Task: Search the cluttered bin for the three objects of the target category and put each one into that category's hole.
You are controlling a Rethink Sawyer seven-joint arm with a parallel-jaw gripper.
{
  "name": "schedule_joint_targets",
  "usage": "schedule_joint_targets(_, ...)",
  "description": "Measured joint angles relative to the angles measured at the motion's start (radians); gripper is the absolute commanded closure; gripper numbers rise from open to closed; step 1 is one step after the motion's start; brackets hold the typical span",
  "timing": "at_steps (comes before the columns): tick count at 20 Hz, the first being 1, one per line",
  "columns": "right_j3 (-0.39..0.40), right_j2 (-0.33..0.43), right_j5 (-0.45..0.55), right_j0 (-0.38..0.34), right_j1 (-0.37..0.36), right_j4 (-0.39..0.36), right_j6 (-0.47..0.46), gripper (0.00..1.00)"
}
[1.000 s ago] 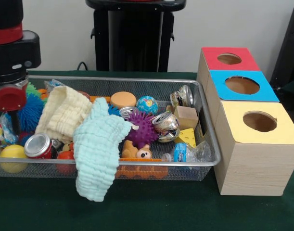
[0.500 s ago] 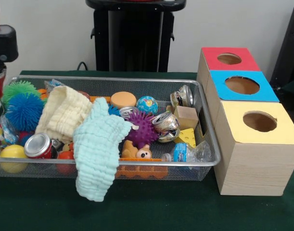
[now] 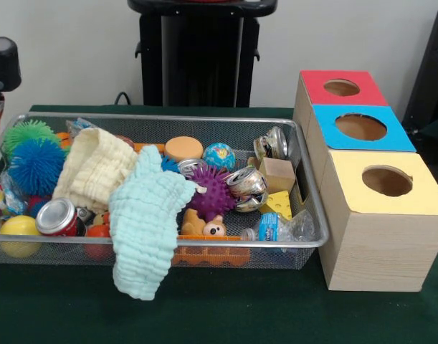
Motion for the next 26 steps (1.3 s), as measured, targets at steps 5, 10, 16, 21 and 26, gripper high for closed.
schedule_joint_targets(5,0.049,0.0,-0.049,0.0,0.0,0.001,0.0,1.0)
schedule_joint_targets(10,0.087,0.002,-0.136,-0.005,-0.012,0.0,0.0,1.0)
schedule_joint_targets(16,0.092,0.025,-0.188,-0.042,0.001,0.001,0.0,1.0)
schedule_joint_targets(21,0.092,0.056,-0.21,-0.088,0.02,0.001,0.0,1.0)
schedule_joint_targets(26,0.092,0.085,-0.213,-0.111,0.028,0.001,0.0,1.0)
